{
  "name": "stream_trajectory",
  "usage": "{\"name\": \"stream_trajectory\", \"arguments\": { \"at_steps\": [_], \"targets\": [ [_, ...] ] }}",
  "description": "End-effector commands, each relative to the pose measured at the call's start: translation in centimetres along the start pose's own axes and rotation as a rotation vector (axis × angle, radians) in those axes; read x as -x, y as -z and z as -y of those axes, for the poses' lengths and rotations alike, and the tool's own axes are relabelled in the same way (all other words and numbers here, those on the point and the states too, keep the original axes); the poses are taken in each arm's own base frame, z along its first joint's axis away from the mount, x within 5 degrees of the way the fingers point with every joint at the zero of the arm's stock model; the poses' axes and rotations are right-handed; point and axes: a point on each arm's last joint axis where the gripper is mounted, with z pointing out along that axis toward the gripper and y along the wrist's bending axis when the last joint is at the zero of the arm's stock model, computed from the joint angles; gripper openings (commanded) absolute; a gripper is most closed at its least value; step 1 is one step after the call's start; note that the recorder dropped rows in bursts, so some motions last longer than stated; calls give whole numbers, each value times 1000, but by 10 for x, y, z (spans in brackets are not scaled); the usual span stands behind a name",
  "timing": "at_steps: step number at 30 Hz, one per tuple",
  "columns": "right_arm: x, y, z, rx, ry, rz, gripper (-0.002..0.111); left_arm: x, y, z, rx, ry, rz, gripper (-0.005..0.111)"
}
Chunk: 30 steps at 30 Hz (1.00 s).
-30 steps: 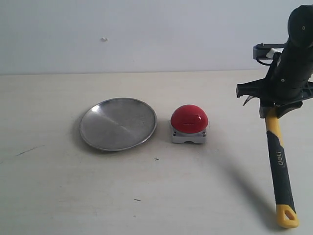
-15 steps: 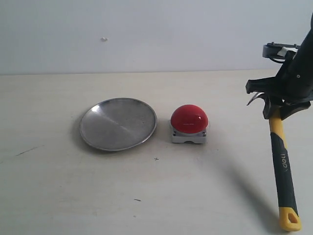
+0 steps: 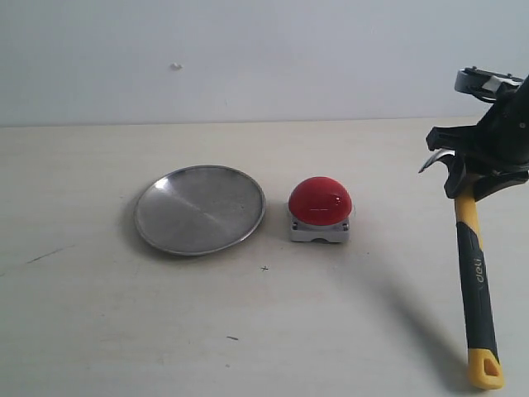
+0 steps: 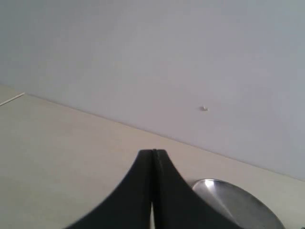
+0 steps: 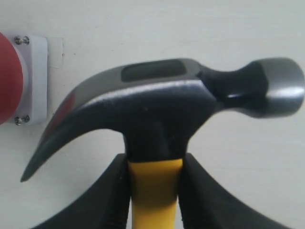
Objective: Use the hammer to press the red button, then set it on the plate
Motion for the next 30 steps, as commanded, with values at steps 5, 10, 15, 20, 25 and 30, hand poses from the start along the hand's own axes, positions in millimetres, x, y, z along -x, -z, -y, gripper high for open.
{"name": "stream_trajectory", "arguments": {
  "at_steps": [5, 10, 15, 20, 25, 30],
  "targets": [
    [7, 10, -4, 36, 25, 79, 0, -1, 1, 0, -2, 0, 6, 0],
    [8, 9, -4, 43, 32, 81, 0, -1, 1, 0, -2, 0, 6, 0],
    [15, 6, -5, 64, 14, 151, 0, -1, 1, 0, -2, 0, 6, 0],
    [17, 7, -17, 189, 24, 169, 0, -1, 1, 0, -2, 0, 6, 0],
    [14, 6, -19, 210, 51, 140, 0, -1, 1, 0, -2, 0, 6, 0],
    [17, 5, -18, 199, 63, 169, 0, -1, 1, 0, -2, 0, 6, 0]
  ]
}}
